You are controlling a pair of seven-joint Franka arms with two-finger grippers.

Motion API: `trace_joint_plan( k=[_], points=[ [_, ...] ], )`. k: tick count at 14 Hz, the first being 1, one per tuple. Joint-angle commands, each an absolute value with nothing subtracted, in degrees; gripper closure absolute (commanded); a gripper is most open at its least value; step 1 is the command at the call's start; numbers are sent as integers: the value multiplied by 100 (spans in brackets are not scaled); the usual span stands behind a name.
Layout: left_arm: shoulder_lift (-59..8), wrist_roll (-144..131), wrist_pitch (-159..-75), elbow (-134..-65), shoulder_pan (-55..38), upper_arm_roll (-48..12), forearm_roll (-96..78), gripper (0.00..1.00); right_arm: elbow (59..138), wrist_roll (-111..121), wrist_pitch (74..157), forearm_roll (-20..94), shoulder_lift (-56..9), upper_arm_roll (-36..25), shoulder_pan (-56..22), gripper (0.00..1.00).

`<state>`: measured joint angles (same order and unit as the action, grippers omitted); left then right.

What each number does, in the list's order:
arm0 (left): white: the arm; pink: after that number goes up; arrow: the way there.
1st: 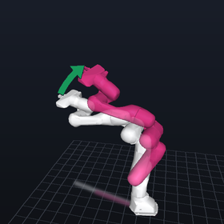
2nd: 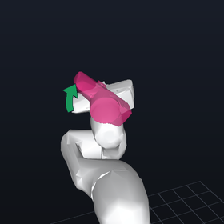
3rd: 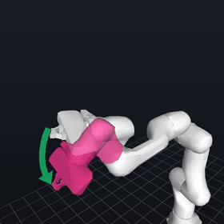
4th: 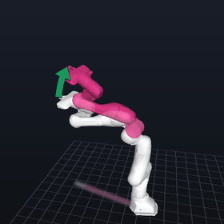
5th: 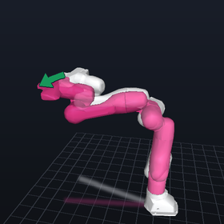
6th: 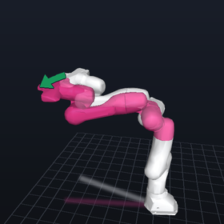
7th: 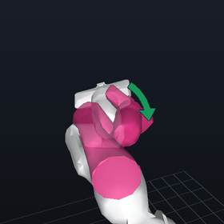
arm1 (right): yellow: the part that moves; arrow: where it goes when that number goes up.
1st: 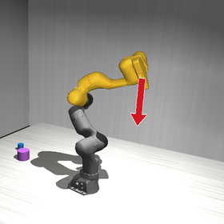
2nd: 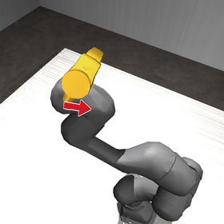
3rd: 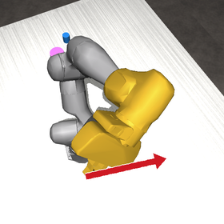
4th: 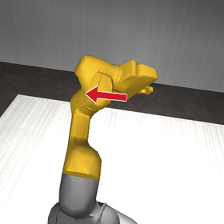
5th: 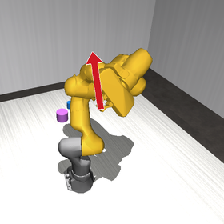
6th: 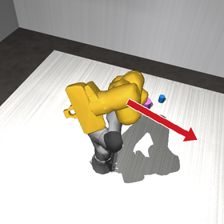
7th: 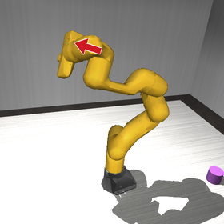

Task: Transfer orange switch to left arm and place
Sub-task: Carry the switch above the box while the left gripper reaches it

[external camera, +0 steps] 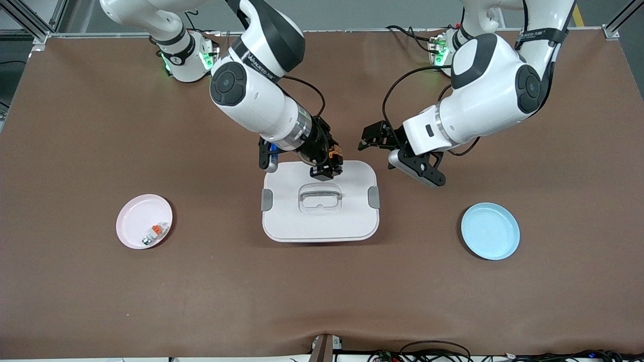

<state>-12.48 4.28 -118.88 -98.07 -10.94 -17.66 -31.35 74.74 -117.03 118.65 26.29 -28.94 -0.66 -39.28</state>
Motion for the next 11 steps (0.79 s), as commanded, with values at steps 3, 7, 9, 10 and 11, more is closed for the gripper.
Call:
trace_joint_plan(
  k=[3, 7, 9, 10, 11],
  points=[
    [-1371, 397, -12418, -9896, -1309, -1775, -3804, 14, 7233, -11874, 11830, 2602, -3006, -114, -3990, 100],
    [-1371, -429, -12419, -9888, -1345, -1775, -4226, 16, 6979, -12199, 11839, 2602, -3128, -114, -4017, 100],
    [-1371, -527, -12471, -9888, -1353, -1775, -4455, 17, 6812, -12225, 11909, 2610, -3199, -114, -4017, 100],
    [-1371, -527, -12567, -9896, -1371, -1775, -4482, 17, 6803, -12269, 11987, 2610, -3208, -114, -4017, 100],
    [-1397, -536, -12638, -9914, -1441, -1775, -4491, 17, 6803, -12270, 12023, 2610, -3208, -114, -4017, 100]
  ],
)
